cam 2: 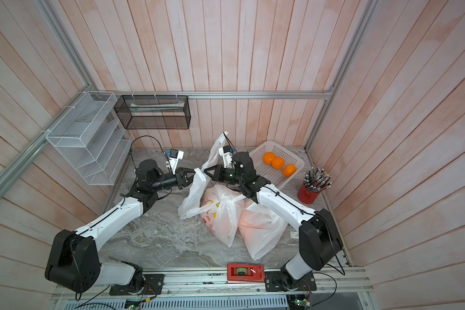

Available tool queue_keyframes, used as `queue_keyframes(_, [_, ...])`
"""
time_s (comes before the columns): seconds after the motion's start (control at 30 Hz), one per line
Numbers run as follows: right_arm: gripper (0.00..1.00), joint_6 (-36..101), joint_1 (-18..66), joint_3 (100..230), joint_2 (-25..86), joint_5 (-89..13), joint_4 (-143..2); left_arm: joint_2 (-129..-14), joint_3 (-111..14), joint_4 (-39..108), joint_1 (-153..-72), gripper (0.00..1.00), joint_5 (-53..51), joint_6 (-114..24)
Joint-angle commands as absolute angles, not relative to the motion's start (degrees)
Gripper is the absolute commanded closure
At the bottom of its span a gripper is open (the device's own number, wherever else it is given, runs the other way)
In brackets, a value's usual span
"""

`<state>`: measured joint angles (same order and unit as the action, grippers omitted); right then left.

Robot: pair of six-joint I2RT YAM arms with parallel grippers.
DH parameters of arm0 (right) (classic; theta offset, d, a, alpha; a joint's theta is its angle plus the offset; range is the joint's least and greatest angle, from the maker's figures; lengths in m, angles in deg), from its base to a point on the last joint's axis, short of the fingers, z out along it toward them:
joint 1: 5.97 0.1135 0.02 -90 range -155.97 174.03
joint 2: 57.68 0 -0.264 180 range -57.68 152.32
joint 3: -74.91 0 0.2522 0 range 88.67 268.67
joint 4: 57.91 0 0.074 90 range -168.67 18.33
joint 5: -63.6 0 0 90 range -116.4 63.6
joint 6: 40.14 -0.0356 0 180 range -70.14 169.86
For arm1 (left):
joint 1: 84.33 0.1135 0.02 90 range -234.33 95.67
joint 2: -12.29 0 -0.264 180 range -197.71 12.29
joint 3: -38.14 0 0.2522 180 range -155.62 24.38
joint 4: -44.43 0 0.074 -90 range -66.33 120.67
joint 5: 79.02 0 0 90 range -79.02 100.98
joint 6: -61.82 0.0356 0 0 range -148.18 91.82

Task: Place the oranges into plastic bags & tie knots
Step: Open the plastic bag at the center of the board.

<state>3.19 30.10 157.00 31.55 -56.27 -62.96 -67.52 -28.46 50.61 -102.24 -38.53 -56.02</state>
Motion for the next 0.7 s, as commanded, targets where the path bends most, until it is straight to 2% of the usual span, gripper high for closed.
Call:
queue_keyframes(0.0, [1.0, 4.2, 29.9, 156.4, 30.2, -56.1, -63.2, -68.9, -30.4, 51.1, -102.3, 0.63, -38.7, -57.0])
queue_keyframes(0.13, [1.0, 4.6, 30.0, 156.1, 30.0, -56.2, -63.0, -70.3, -31.1, 51.1, -102.5, 0.55, -39.5, -58.4])
queue_keyframes(0.27, [1.0, 4.7, 30.0, 156.0, 29.8, -56.5, -62.4, -71.5, -31.5, 51.1, -102.8, 0.55, -39.4, -59.3])
queue_keyframes(0.37, [1.0, 4.9, 30.1, 156.1, 29.9, -56.6, -62.7, -72.2, -31.8, 51.9, -103.0, 0.66, -40.3, -60.0])
queue_keyframes(0.53, [1.0, 5.4, 29.9, 155.8, 29.6, -56.0, -63.4, -71.7, -31.7, 53.1, -103.2, 0.98, -40.4, -60.5])
queue_keyframes(0.67, [0.88, 5.6, 29.6, 155.1, 28.5, -55.0, -63.8, -70.4, -31.8, 51.2, -103.2, 1.0, -36.3, -60.0])
